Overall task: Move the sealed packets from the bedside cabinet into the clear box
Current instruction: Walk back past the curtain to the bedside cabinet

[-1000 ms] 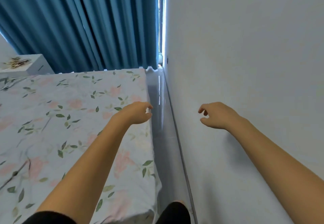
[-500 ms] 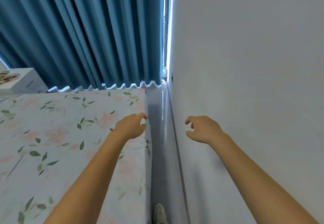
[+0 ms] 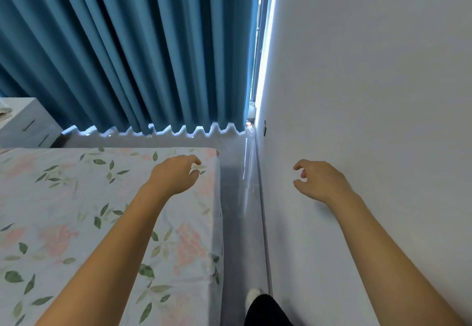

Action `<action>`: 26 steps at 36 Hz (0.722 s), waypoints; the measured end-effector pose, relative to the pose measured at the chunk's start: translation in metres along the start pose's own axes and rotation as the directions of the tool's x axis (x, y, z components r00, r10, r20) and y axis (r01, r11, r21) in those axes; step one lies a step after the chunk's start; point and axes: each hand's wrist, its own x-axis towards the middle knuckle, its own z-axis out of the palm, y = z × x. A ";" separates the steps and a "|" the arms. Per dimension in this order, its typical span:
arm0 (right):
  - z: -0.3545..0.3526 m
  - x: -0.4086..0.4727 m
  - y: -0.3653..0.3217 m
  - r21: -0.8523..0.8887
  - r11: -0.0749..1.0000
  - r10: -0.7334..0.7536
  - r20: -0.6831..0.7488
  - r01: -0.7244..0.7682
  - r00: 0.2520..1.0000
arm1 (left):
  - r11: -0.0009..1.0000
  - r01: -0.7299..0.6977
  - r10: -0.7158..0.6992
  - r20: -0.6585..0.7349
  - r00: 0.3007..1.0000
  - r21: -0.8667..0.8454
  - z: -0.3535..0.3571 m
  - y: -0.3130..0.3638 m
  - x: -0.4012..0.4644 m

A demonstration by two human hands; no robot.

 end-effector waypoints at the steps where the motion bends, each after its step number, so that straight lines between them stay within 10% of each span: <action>1: -0.003 0.019 -0.001 0.014 1.000 -0.004 -0.006 0.004 1.000 | 1.000 0.008 -0.008 -0.005 1.000 -0.002 -0.002 -0.002 0.019; 26: -0.118 0.547 -0.078 0.049 0.996 -0.078 0.031 0.076 0.996 | 0.997 0.068 -0.069 -0.006 0.998 -0.023 -0.099 -0.043 0.535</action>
